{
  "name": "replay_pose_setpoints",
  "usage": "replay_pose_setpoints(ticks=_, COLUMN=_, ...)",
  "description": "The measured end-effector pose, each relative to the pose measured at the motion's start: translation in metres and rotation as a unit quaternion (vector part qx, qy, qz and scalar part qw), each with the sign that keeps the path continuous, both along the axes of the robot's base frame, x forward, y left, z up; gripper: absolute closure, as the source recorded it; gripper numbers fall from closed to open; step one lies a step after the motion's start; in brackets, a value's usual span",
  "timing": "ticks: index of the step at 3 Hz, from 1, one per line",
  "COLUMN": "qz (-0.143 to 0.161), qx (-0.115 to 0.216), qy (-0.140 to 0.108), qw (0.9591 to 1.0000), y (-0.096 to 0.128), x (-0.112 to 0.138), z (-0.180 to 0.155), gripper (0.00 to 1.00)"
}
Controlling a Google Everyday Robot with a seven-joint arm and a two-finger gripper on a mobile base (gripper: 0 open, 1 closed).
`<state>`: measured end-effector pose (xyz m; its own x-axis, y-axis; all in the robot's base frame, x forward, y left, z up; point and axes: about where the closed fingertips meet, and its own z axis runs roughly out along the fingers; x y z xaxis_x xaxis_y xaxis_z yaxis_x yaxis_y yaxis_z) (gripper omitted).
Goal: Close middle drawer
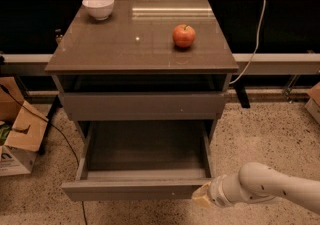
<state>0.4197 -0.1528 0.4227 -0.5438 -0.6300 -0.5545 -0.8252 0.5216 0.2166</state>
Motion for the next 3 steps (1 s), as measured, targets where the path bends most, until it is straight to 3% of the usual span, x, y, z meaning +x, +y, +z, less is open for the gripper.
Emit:
replay_pose_setpoints(ticks=1, qz=0.001, qx=0.008, qy=-0.036, qw=0.9993, y=0.007, x=0.028, z=-0.005, gripper=1.00)
replay_pose_setpoints(ticks=2, qz=0.001, qx=0.008, qy=-0.036, qw=0.9993, y=0.007, x=0.028, z=-0.005, gripper=1.00)
replay_pose_setpoints(ticks=3, qz=0.014, qx=0.020, qy=-0.080, qw=0.9965, y=0.019, x=0.071, z=-0.008, gripper=0.79)
